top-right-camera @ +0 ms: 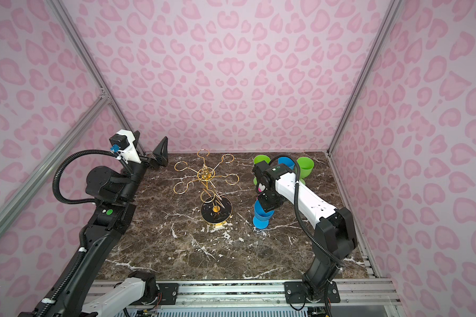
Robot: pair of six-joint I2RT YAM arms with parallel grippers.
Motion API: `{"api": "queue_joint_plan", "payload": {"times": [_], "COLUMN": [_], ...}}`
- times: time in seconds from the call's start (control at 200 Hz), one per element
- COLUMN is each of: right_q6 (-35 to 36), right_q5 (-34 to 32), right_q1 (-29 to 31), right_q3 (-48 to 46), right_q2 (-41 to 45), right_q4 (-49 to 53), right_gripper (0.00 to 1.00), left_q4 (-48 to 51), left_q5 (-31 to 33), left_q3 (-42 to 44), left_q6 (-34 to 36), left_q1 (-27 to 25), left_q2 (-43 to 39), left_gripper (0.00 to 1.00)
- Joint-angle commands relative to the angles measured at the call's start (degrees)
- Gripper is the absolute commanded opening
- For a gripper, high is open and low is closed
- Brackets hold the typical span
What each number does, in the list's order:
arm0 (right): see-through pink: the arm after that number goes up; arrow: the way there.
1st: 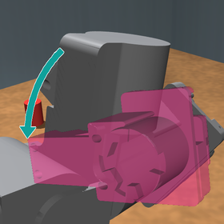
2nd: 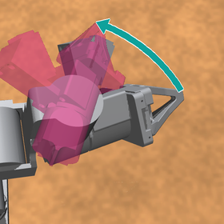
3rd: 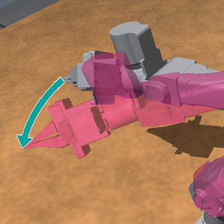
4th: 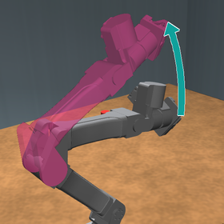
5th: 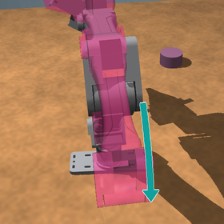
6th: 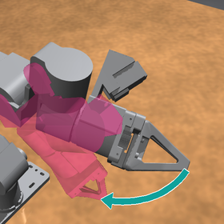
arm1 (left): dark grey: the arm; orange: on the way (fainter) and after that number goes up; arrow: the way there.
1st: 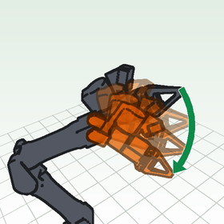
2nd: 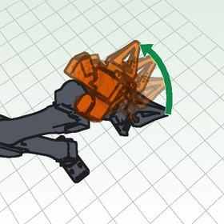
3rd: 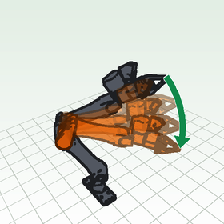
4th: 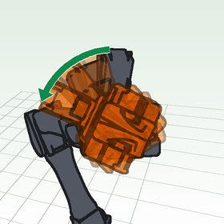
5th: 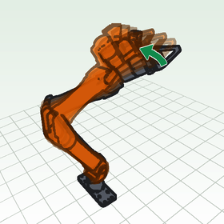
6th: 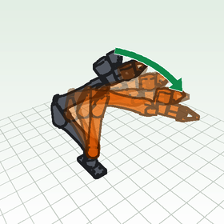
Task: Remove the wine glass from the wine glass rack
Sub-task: 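Lower the blue glass upright onto the table nearer the robot with the right gripper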
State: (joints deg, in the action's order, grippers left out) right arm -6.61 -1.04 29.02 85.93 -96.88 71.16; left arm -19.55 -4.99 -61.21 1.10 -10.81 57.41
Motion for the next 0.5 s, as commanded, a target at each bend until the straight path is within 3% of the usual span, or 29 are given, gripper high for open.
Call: {"api": "queue_joint_plan", "payload": {"times": [0.0,0.21,0.43,0.495], "right_q6": [0.98,1.34,1.93,1.48], "right_q5": [0.38,2.39,4.52,5.20], "right_q1": [-0.11,-0.88,-4.33,-6.02], "right_q3": [0.17,3.83,7.67,4.77], "right_q2": [-0.53,3.32,11.49,15.15], "right_q4": [-0.80,-1.28,-4.67,-9.56], "right_gripper": [0.16,0.44,0.65,0.83], "left_q4": [-1.43,-2.59,-5.17,-6.17], "left_q5": [-0.09,0.16,-0.70,-0.03], "left_q3": [0.21,0.98,6.31,9.71], "left_q6": [0.39,-1.49,-5.94,-6.56], "left_q1": [0.21,0.86,4.95,6.40], "left_q2": [0.07,-0.01,-2.89,-5.05], "left_gripper": [0.97,0.97,0.98,0.98]}}
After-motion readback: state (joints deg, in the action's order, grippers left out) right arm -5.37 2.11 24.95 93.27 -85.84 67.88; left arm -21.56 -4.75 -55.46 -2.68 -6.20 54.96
